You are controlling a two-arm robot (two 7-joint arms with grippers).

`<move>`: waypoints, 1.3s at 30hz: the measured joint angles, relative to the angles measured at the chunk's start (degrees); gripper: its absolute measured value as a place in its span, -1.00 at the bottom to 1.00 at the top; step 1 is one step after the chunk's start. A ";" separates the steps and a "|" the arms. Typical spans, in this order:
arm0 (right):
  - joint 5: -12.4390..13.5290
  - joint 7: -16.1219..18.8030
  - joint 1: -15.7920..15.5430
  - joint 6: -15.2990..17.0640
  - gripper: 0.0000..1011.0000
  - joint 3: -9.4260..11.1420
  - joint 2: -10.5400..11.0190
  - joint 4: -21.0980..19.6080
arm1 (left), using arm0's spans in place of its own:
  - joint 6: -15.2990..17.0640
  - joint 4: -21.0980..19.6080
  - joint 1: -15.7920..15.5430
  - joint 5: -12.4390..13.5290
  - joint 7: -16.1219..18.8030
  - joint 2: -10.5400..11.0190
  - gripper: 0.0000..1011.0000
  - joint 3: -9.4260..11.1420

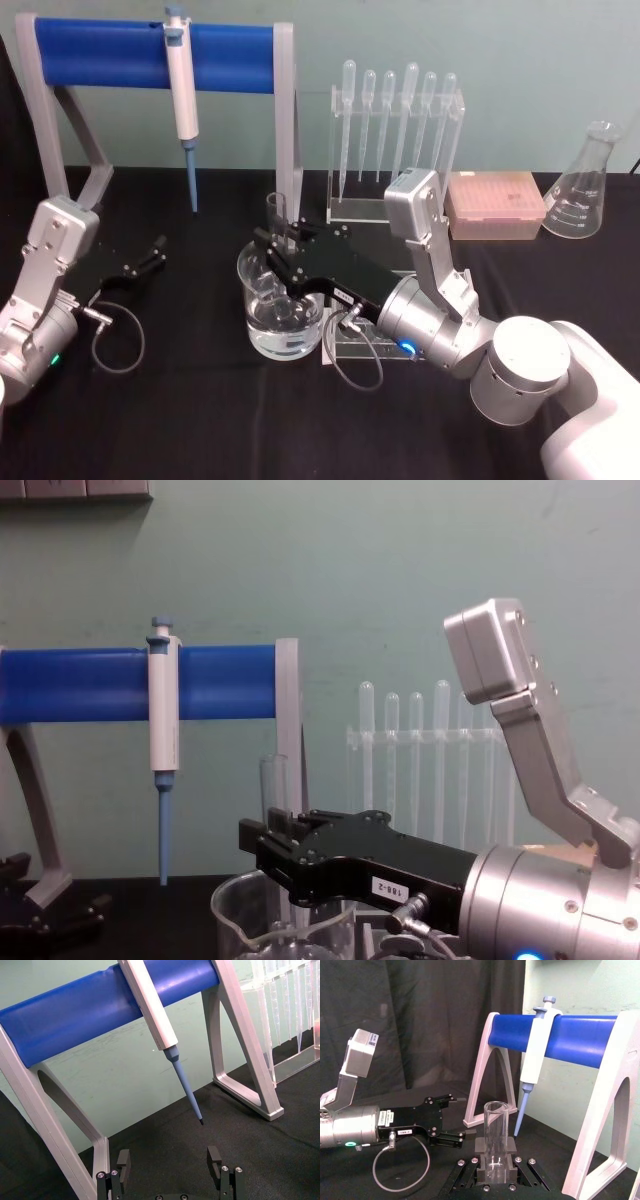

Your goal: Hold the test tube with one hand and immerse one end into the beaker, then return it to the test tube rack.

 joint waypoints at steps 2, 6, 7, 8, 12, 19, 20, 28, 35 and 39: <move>0.00 0.00 0.00 0.00 -0.55 0.00 0.00 0.00 | 0.00 0.00 0.00 0.00 0.00 0.00 0.98 0.00; 0.00 0.00 0.00 0.00 -0.56 0.00 0.00 0.00 | 0.00 0.00 0.00 0.00 0.00 0.00 0.98 0.00; 0.00 0.00 0.00 0.00 -0.56 0.00 0.00 0.00 | 0.00 0.00 0.00 0.00 0.00 0.00 0.98 0.00; 0.00 0.00 0.00 0.00 -0.56 0.00 0.00 0.00 | 0.00 0.00 0.00 0.00 0.00 0.00 0.98 0.00; 0.00 0.00 0.00 0.00 -0.56 0.00 0.00 0.00 | 0.00 0.00 0.00 0.00 0.00 0.00 0.98 0.00; 0.00 0.00 0.00 0.00 -0.55 0.00 0.00 0.00 | 0.00 0.00 0.00 0.00 0.00 0.00 0.98 0.00; 0.00 0.00 0.00 0.00 -0.55 0.00 0.00 0.00 | 0.00 0.00 0.00 0.00 0.00 0.00 0.98 0.00; 0.00 0.00 0.00 0.00 -0.55 0.00 0.00 0.00 | 0.00 0.00 0.00 0.00 0.00 0.00 0.98 0.00; 0.00 0.00 0.00 0.00 -0.55 0.00 0.00 0.00 | 0.00 0.00 0.00 0.00 0.00 0.00 0.98 0.00; 0.00 0.00 0.00 0.00 -0.55 0.00 0.00 0.00 | 0.00 0.00 0.00 0.00 0.00 0.00 0.98 0.00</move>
